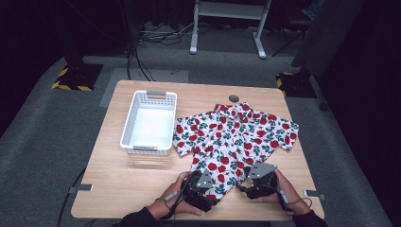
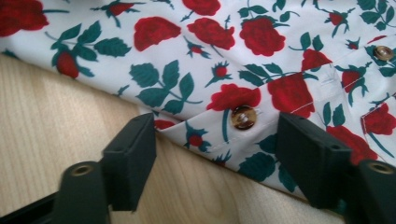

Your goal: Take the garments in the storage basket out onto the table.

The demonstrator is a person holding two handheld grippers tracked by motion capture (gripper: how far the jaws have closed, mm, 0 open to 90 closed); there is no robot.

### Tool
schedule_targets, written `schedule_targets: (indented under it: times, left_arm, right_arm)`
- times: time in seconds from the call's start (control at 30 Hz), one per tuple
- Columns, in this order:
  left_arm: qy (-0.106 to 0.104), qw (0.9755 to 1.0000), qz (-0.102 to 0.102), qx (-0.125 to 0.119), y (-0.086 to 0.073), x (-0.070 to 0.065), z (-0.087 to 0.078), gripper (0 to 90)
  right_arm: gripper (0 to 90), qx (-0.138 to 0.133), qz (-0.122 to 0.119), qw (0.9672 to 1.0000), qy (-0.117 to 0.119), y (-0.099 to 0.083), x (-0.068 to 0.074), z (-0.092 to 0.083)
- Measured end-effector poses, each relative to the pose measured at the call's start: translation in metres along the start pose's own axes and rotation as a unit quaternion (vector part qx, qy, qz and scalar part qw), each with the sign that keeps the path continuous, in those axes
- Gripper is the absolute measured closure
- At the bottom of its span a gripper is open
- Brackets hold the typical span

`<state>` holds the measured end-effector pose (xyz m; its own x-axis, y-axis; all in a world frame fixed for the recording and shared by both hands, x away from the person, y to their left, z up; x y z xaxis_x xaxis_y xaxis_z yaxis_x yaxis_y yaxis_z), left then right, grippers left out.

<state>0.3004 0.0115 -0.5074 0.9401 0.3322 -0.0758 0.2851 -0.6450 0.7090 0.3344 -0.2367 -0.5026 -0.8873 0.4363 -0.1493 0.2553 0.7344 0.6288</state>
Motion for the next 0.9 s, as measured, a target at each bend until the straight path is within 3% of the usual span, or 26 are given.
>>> schedule_targets:
  times: [0.07, 0.13, 0.23, 0.37, 0.53, 0.7, 0.9]
  left_arm:
    - [0.007, 0.9998, 0.003, 0.02, 0.0, 0.002, 0.002, 30.9]
    - [0.008, 0.9998, -0.001, 0.021, 0.0, 0.006, 0.001, 37.6]
    - [0.013, 0.9996, 0.009, 0.021, -0.001, 0.01, 0.0, 47.9]
    - [0.02, 0.9989, 0.032, 0.028, 0.0, 0.013, -0.003, 69.7]
    - [0.051, 0.9981, 0.032, 0.011, 0.003, 0.018, -0.013, 86.7]
    - [0.077, 0.9969, 0.009, -0.013, 0.002, 0.031, -0.024, 88.6]
    - [0.097, 0.9946, -0.024, -0.026, -0.004, 0.05, -0.032, 88.5]
  right_arm:
    - [49.4, -0.001, 0.011, 0.9999, -0.01, 0.001, -0.003, 0.001]
    - [69.0, -0.001, 0.023, 0.9995, -0.02, 0.003, -0.007, 0.002]
    - [82.5, -0.011, 0.025, 0.9994, -0.021, 0.004, -0.009, 0.003]
    - [85.6, -0.019, 0.032, 0.9987, -0.034, 0.008, -0.011, 0.004]
    - [85.8, -0.033, 0.038, 0.9975, -0.05, 0.026, -0.018, -0.004]
    - [85.8, -0.036, 0.026, 0.9971, -0.062, 0.061, -0.033, -0.001]
    - [85.3, 0.01, 0.026, 0.9985, -0.048, 0.105, -0.058, 0.034]
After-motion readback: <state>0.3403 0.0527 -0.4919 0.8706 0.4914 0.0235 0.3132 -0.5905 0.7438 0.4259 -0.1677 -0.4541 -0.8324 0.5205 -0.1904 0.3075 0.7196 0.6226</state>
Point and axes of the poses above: each handheld gripper's, and its own axes: z roughly forward along the jaws, y roughly out of its top, x roughly to its left, the point moved 1 cm from there along z, roughly forward along the jaws
